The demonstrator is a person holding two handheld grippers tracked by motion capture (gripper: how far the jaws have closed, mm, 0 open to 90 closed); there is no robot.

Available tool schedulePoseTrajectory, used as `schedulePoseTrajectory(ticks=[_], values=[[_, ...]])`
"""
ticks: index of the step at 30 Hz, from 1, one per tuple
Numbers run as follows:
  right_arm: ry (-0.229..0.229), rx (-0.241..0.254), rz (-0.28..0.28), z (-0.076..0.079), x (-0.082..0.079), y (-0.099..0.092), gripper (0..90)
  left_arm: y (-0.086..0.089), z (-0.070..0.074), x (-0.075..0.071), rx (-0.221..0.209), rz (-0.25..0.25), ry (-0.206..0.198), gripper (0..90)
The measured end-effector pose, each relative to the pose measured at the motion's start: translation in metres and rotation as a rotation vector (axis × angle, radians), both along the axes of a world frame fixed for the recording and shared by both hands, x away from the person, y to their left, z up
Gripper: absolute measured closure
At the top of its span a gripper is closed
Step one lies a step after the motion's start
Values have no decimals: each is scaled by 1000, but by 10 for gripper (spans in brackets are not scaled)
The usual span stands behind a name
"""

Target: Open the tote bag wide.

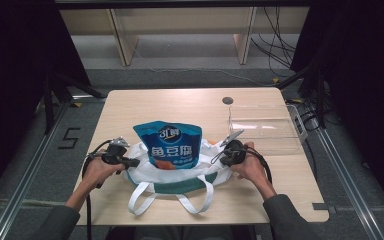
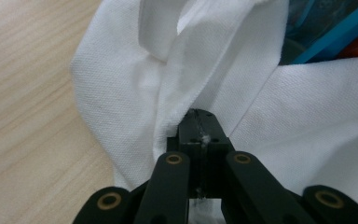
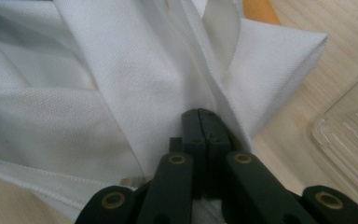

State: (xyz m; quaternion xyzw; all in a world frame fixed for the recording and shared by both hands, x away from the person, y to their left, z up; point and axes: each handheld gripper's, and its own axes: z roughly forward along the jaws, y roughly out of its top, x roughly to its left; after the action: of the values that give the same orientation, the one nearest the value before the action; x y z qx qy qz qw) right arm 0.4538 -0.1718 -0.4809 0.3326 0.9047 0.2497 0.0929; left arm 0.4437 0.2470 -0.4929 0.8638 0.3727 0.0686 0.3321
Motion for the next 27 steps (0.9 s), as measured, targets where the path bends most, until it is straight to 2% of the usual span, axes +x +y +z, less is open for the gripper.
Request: schedulePoseTrajectory(ticks=[2, 5, 7, 8, 9, 10, 11, 12, 13, 14, 17, 18, 19, 20, 21, 22, 23, 25, 26, 27], values=[[22, 49, -16, 4, -2, -3, 872, 0, 3, -2, -16, 4, 4, 863], [8, 122, -32, 13, -7, -6, 835, 0, 12, -7, -34, 0, -3, 802], [11, 154, -52, 23, -13, -8, 811, 2, 20, -11, -28, -28, -6, 749], [0, 159, -49, 27, -15, -10, 799, 1, 23, -13, -45, -17, -13, 717], [-42, 168, -30, 28, -16, -13, 784, 2, 27, -15, -45, -23, -13, 688], [-68, 187, -36, 29, -17, -14, 773, 1, 30, -19, -87, 13, -20, 665], [-63, 178, -37, 32, -19, -16, 756, 3, 35, -20, -85, -9, -30, 641], [-51, 176, -34, 36, -20, -18, 736, 3, 39, -23, -97, -4, -39, 614], [-72, 191, -37, 36, -20, -19, 706, 3, 42, -26, -111, 9, -49, 592], [-66, 185, -39, 39, -21, -20, 669, 3, 45, -29, -117, 10, -50, 564], [-85, 194, -36, 41, -21, -20, 597, 2, 51, -37, -110, 7, -77, 491], [-95, 199, -35, 42, -21, -20, 577, 1, 53, -39, -114, 4, -74, 473], [-75, 199, -43, 45, -22, -20, 558, 0, 54, -43, -127, 8, -68, 461], [-80, 187, -34, 46, -22, -20, 540, -1, 56, -46, -131, -3, -72, 451], [-80, 184, -29, 46, -23, -20, 524, -1, 58, -49, -119, -13, -72, 439], [-78, 178, -30, 48, -24, -20, 512, -1, 59, -53, -117, -2, -80, 430], [-99, 189, -35, 46, -25, -18, 503, -2, 60, -56, -131, 6, -82, 420], [-75, 189, -47, 48, -26, -18, 487, 1, 64, -62, -96, -2, -96, 381], [-80, 187, -42, 49, -27, -18, 481, 0, 64, -66, -113, 28, -103, 361], [-71, 177, -38, 51, -27, -19, 473, -1, 64, -70, -122, 37, -108, 361]])
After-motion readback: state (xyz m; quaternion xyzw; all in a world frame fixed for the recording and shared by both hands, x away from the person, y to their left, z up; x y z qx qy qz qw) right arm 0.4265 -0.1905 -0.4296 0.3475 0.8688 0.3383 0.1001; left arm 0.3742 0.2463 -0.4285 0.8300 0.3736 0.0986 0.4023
